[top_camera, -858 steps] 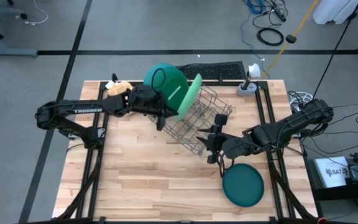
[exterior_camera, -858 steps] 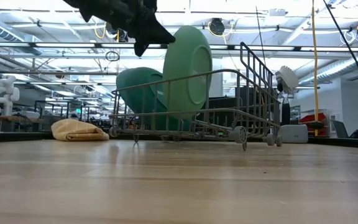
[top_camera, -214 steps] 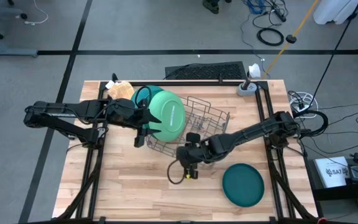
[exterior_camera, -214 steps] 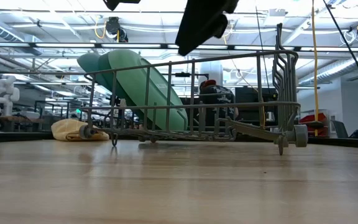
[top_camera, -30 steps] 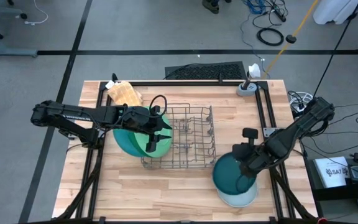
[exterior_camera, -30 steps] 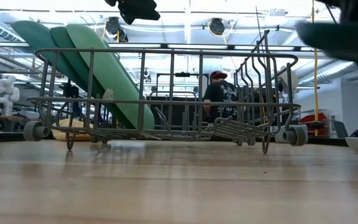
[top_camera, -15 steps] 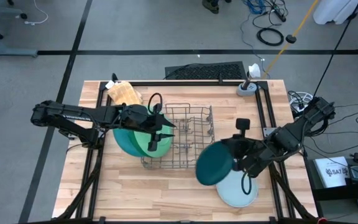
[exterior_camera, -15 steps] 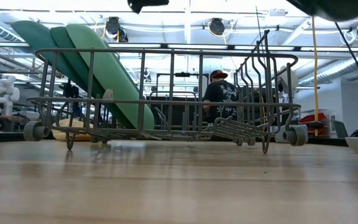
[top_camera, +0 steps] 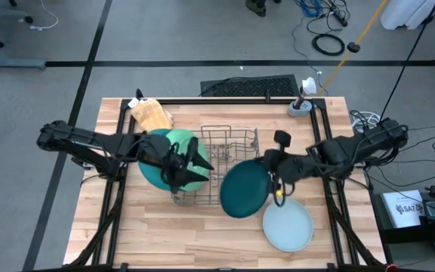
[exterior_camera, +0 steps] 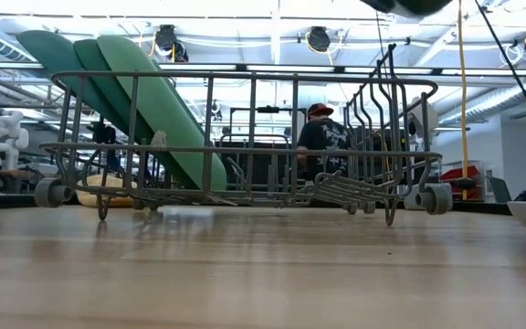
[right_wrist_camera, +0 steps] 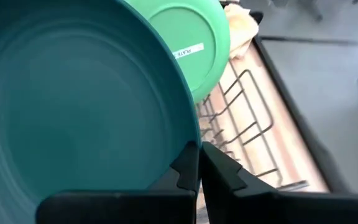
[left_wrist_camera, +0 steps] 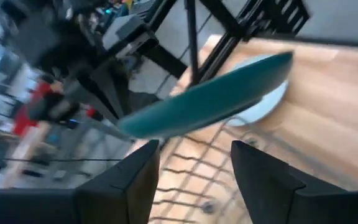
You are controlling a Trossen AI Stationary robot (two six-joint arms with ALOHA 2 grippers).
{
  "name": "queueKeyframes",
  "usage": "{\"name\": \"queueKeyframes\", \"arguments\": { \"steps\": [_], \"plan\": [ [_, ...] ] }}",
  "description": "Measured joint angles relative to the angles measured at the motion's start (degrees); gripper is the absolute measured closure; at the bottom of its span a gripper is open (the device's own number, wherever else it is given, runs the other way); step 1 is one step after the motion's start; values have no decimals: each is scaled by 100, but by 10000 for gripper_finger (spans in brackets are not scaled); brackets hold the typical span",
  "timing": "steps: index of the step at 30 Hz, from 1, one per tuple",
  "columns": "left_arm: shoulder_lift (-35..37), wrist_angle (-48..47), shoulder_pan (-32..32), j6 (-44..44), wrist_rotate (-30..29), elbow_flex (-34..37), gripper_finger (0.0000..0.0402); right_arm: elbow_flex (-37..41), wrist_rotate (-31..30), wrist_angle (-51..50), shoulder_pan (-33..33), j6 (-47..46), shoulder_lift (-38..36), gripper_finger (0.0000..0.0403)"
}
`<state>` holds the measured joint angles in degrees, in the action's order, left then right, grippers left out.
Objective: Sort dishes
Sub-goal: Put the dark blue plate into the dishwasher rack
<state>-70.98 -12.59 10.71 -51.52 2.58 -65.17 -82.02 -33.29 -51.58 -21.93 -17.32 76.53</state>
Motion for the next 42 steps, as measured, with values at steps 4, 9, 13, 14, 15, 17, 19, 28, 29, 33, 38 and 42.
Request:
{"name": "queueKeyframes", "arguments": {
  "steps": [4,9,13,14,15,17,19,28,29,33,38,42],
  "plan": [
    [-2,242,375,-814,-888,0,175,0,662,239,465,-154,-1,403],
    [-86,384,729,-1674,-1367,-4,173,0,1343,568,906,-198,0,403],
    [-290,407,889,-2372,-2028,-4,173,0,1704,694,1120,-218,2,403],
    [-368,512,924,-2543,-2209,-4,173,0,1722,693,1157,-251,17,403],
    [-450,660,955,-2699,-2376,-4,173,0,1731,686,1194,-282,30,403],
    [-586,922,1008,-2969,-2564,-4,173,0,1815,656,1249,-322,67,403],
    [-679,1012,1011,-3184,-2576,-4,173,0,1891,659,1289,-322,100,403],
    [-922,1068,1038,-3180,-2947,-4,225,2,1945,627,1299,-295,192,403],
    [-922,1069,1055,-3059,-3021,-2,242,2,1939,628,1300,-280,192,403],
    [-934,955,1092,-2537,-3221,11,322,0,1884,720,1300,-192,189,403],
    [-957,661,1170,-1887,-3261,23,377,-17,1866,952,1300,168,183,395],
    [-944,490,1231,-944,-3302,6,377,0,1860,1108,1283,534,189,371]
  ]
}}
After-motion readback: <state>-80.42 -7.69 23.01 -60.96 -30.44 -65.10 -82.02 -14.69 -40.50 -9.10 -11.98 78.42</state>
